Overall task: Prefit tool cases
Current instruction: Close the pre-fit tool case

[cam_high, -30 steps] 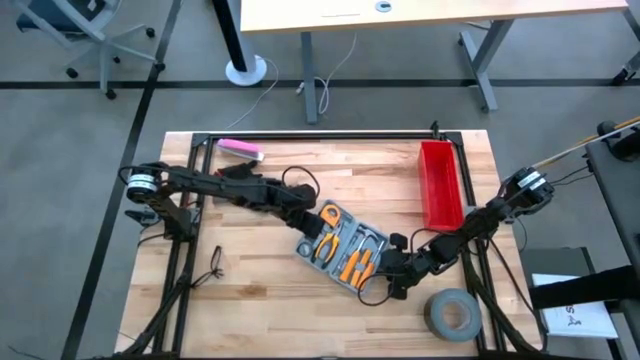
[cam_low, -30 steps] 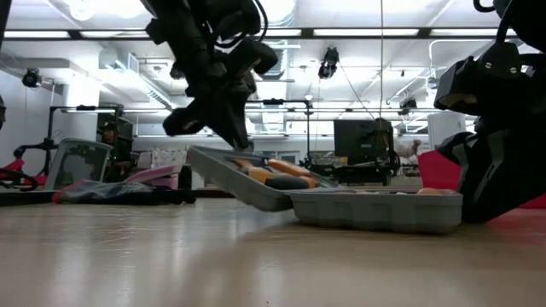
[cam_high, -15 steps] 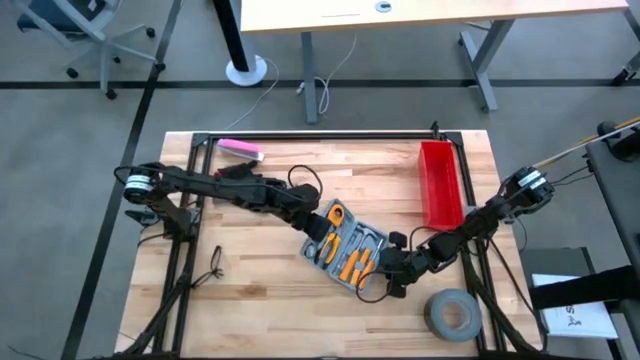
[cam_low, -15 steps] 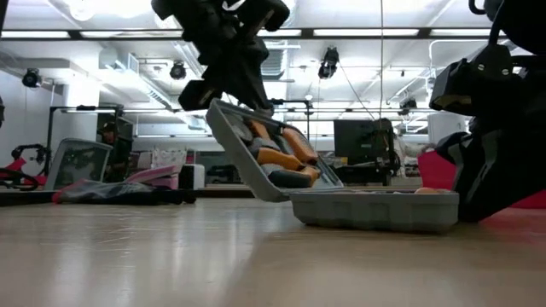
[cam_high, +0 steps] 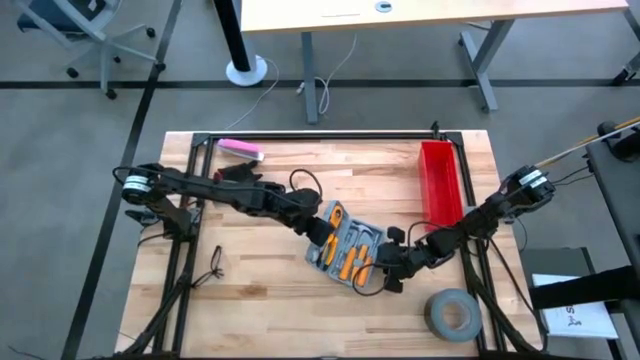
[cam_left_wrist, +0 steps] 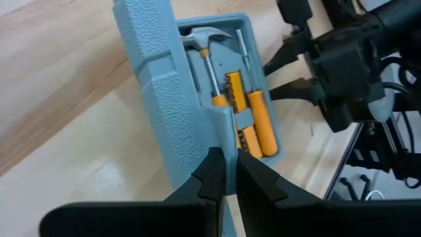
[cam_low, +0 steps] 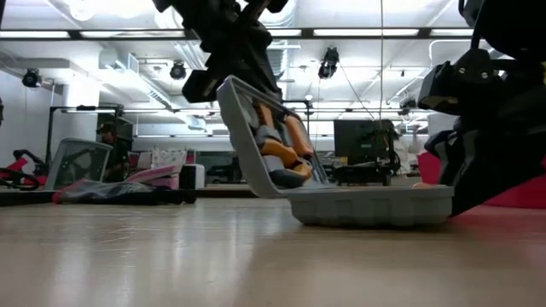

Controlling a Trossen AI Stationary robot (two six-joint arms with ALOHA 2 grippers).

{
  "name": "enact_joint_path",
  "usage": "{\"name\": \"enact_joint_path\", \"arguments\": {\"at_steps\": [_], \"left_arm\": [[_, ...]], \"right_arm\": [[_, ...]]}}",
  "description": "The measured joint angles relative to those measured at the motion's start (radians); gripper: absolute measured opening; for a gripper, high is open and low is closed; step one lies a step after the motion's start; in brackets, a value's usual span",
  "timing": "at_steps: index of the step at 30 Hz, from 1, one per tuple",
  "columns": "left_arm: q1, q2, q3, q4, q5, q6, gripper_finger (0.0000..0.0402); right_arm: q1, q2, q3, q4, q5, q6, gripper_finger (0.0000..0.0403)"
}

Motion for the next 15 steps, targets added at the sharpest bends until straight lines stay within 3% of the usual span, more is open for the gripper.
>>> {"name": "enact_joint_path", "arguments": {"at_steps": [15], "left_arm": [[-0.028,0.039,0.054,0.012,-0.019,0.001,0.002]], "right_arm": [[-0.012,0.0,0.005,0.014,-0.003,-0.021,0.0113]]}}
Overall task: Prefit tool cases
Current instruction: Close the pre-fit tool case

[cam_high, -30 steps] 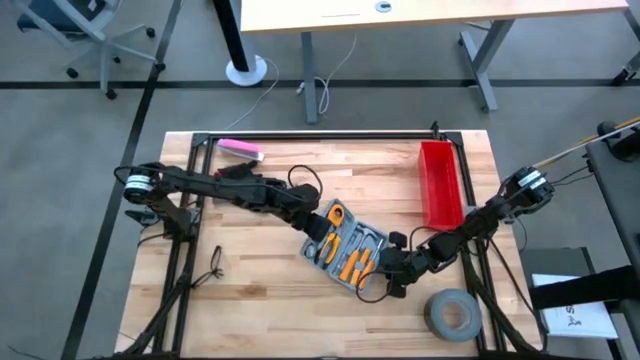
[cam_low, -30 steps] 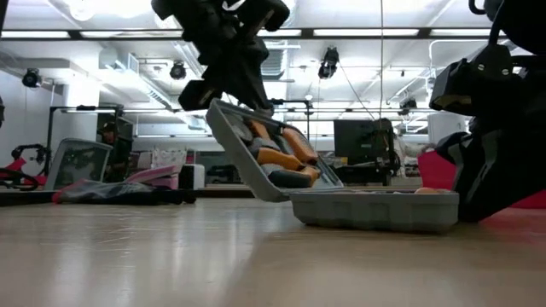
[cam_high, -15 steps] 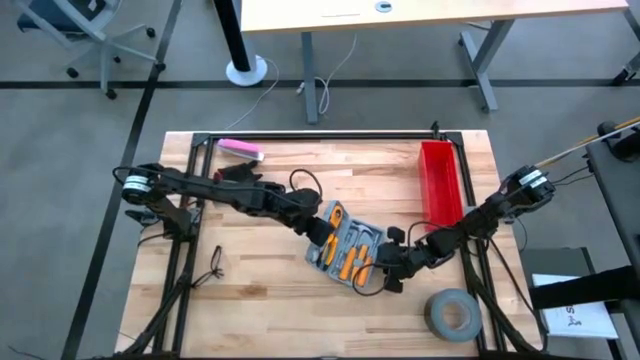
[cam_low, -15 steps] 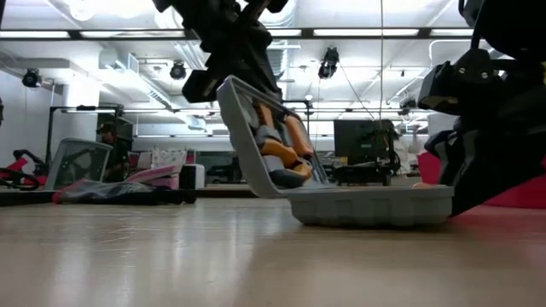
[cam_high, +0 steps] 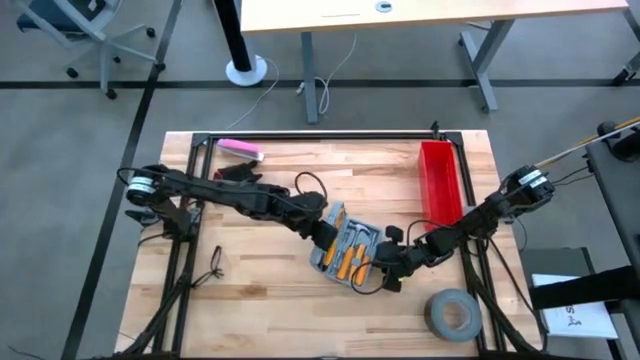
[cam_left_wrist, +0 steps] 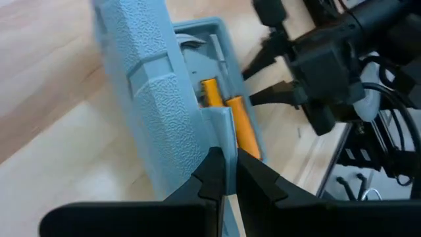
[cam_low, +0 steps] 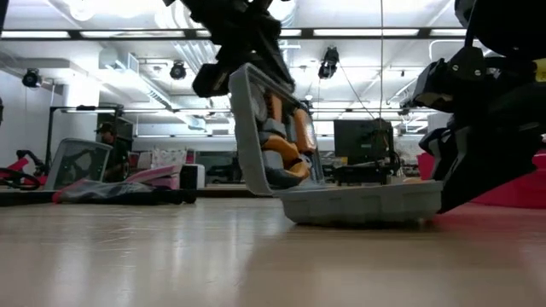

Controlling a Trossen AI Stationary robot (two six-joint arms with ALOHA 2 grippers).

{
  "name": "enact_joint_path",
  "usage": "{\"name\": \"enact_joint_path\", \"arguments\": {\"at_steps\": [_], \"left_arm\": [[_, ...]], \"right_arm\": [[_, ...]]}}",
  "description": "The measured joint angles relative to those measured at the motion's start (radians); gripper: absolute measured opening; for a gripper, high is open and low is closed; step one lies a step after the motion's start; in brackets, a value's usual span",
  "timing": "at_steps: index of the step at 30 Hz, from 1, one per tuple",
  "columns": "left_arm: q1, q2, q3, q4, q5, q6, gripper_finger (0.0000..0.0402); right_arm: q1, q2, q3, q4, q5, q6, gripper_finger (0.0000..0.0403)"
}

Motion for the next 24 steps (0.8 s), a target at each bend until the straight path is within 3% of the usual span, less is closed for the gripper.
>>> {"name": "enact_joint_path", "arguments": {"at_steps": [5,12,20,24], "left_arm": [[-0.01,0.086,0.083,0.011,0.034,0.05,0.002],[-0.014,0.156,0.17,-0.106,0.045,0.112,0.002],[-0.062,0.161,0.184,-0.063,0.039,0.074,0.0024],[-0.103,0.17,0.16,-0.002,0.056,0.036,0.0052]], "right_arm": [[0.0,0.0,0.002,0.02,0.006,-0.008,0.0126],[0.0,0.0,0.001,0.001,-0.011,-0.002,0.0124],[-0.013,0.0,-0.01,0.002,-0.004,-0.001,0.013],[-0.028,0.0,-0.004,0.01,-0.023,-0.012,0.0135]]}}
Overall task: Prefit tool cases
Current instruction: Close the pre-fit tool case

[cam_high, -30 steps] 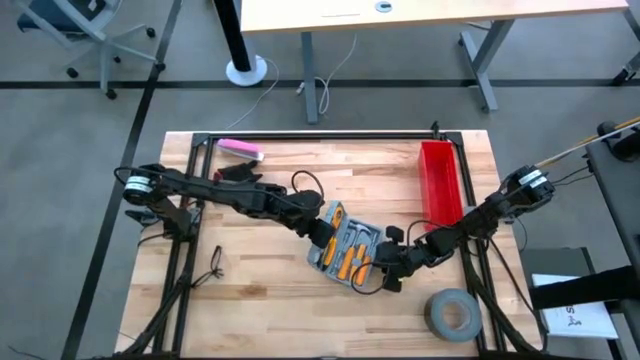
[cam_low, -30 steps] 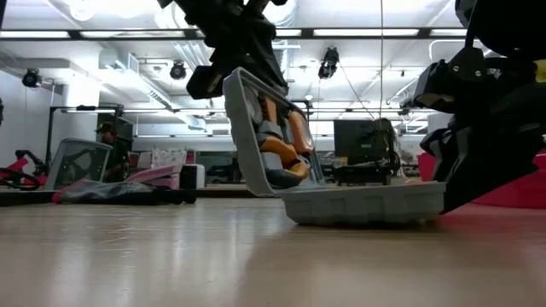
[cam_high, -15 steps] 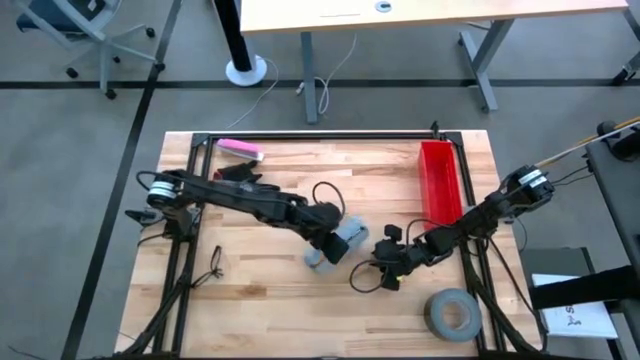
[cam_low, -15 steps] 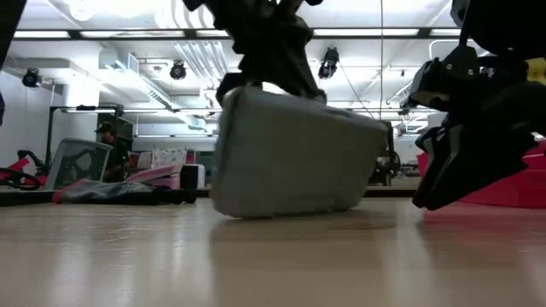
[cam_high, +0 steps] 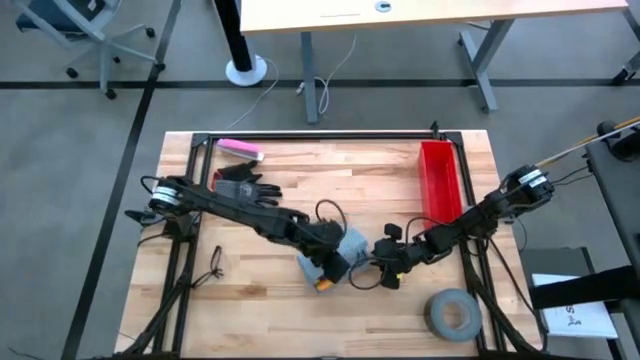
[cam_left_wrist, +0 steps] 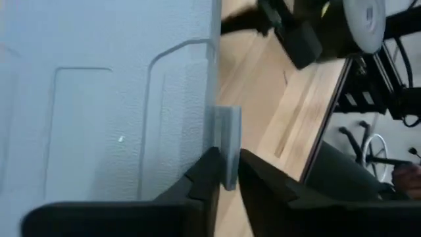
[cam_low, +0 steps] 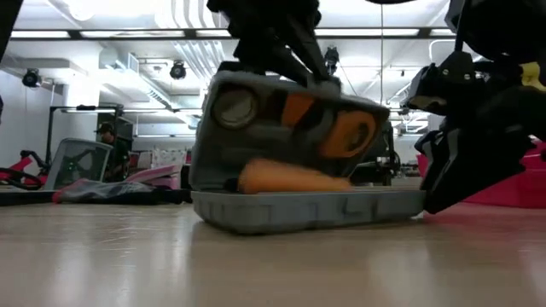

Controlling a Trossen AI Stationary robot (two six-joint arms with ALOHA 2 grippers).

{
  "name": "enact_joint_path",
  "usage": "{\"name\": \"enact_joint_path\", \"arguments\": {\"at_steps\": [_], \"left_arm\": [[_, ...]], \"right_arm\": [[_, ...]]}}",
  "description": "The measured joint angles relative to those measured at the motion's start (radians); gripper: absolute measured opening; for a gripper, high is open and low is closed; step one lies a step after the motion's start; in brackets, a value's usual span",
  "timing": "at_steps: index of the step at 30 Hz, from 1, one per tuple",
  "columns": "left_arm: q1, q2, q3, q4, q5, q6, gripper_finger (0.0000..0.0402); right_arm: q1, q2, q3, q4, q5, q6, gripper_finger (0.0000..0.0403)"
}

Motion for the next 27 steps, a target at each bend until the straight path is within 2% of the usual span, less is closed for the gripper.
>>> {"name": "enact_joint_path", "arguments": {"at_steps": [8,13,18,24,27], "left_arm": [[-0.033,0.083,0.006,0.064,0.043,-0.016,0.017],[-0.057,0.113,0.009,0.094,0.05,-0.028,0.0219],[-0.075,0.135,0.004,0.089,0.019,-0.03,0.0229],[-0.086,0.141,-0.016,0.094,-0.032,-0.029,0.0213],[-0.086,0.141,-0.026,0.096,-0.062,-0.022,0.0204]], "right_arm": [[-0.024,0.0,0.006,-0.007,-0.012,-0.014,0.0129],[-0.044,-0.001,0.006,-0.012,-0.035,-0.02,0.0135],[-0.045,-0.01,0.006,-0.011,-0.057,-0.021,0.013],[-0.042,-0.016,0.015,-0.011,-0.138,-0.012,0.0121],[-0.023,-0.029,0.028,-0.026,-0.139,-0.003,0.0119]]}}
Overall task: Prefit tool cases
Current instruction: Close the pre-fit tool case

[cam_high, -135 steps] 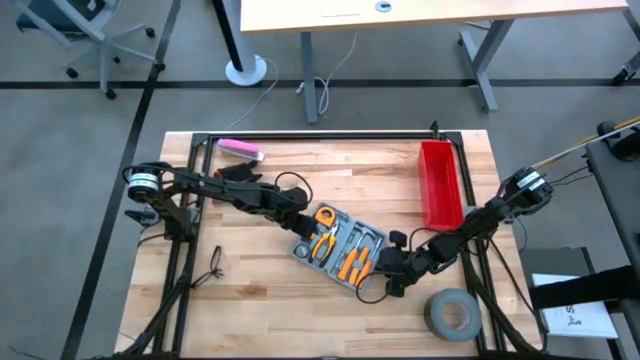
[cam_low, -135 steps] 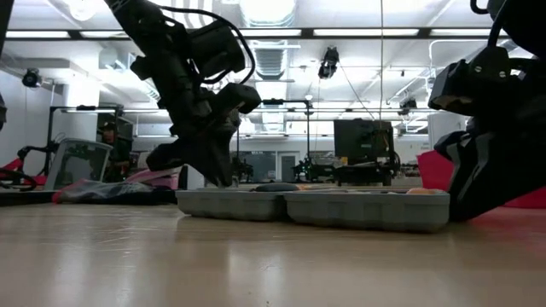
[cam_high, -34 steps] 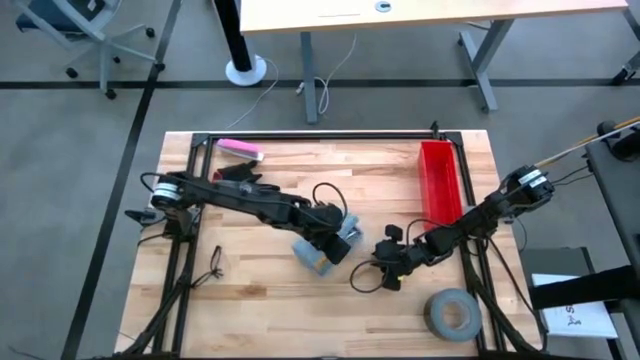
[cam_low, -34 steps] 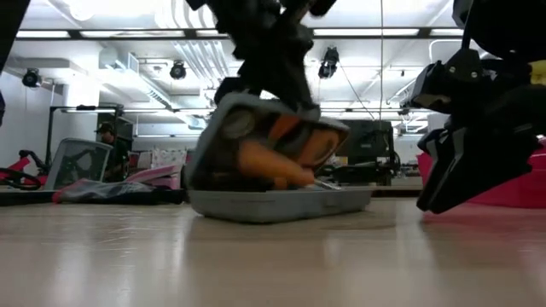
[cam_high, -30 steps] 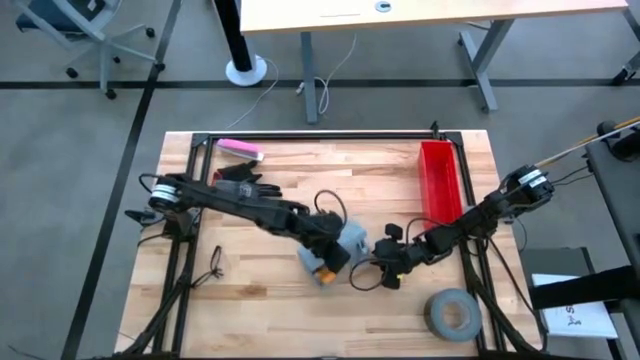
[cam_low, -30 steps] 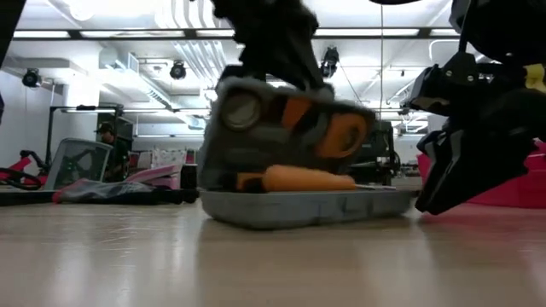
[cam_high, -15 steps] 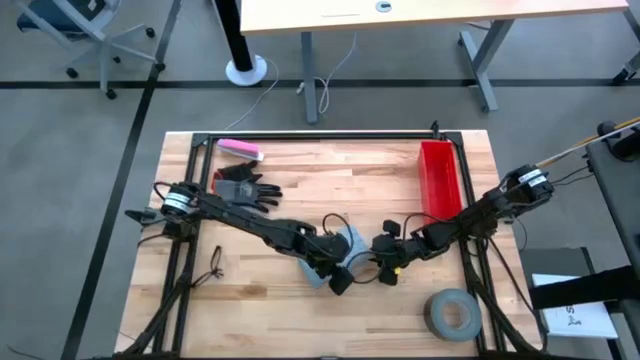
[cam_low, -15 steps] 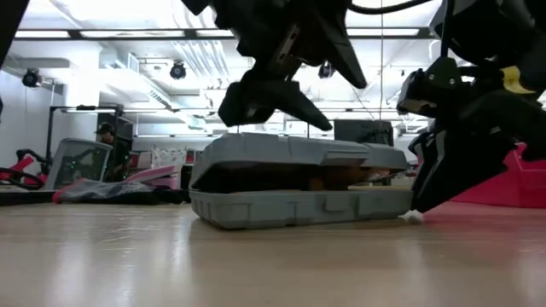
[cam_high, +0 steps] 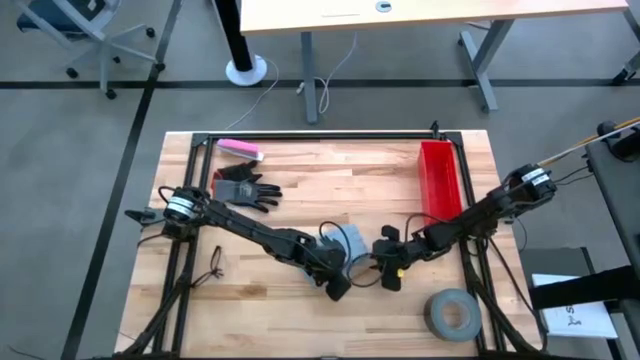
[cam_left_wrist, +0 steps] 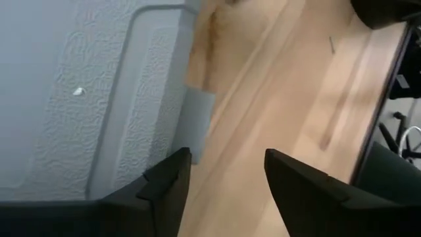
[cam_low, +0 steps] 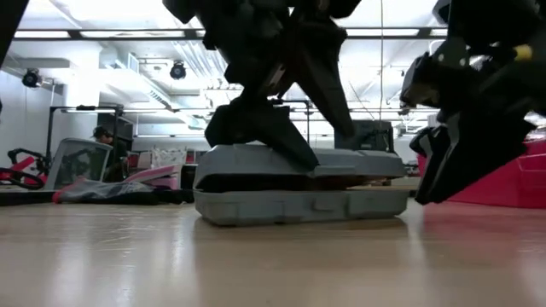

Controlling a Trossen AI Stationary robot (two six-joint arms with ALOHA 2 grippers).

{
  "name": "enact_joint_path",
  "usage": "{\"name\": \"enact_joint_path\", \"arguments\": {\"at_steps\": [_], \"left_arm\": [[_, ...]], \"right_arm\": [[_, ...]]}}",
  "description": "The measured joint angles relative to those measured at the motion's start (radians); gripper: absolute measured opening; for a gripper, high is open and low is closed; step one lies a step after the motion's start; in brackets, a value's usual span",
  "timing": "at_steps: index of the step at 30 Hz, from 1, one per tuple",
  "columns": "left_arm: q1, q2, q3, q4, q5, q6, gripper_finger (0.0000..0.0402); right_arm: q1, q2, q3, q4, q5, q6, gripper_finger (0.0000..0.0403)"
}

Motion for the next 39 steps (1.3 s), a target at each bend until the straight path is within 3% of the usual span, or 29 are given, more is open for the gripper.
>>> {"name": "enact_joint_path", "arguments": {"at_steps": [8,13,27,39], "left_arm": [[0.006,-0.002,0.036,0.005,0.028,-0.002,0.0184],[0.006,-0.016,0.103,-0.12,0.031,0.035,0.0175],[0.017,-0.021,0.15,-0.473,-0.134,0.067,0.016],[0.024,-0.058,0.148,-0.608,-0.178,0.086,0.0157]], "right_arm": [[0.04,-0.008,0.05,-0.003,-0.001,-0.037,0.013],[0.04,-0.008,0.057,-0.004,0.002,-0.054,0.0132],[0.029,-0.008,0.058,0.033,0.01,-0.071,0.0126],[-0.007,-0.008,0.058,0.034,0.007,-0.09,0.0124]]}}
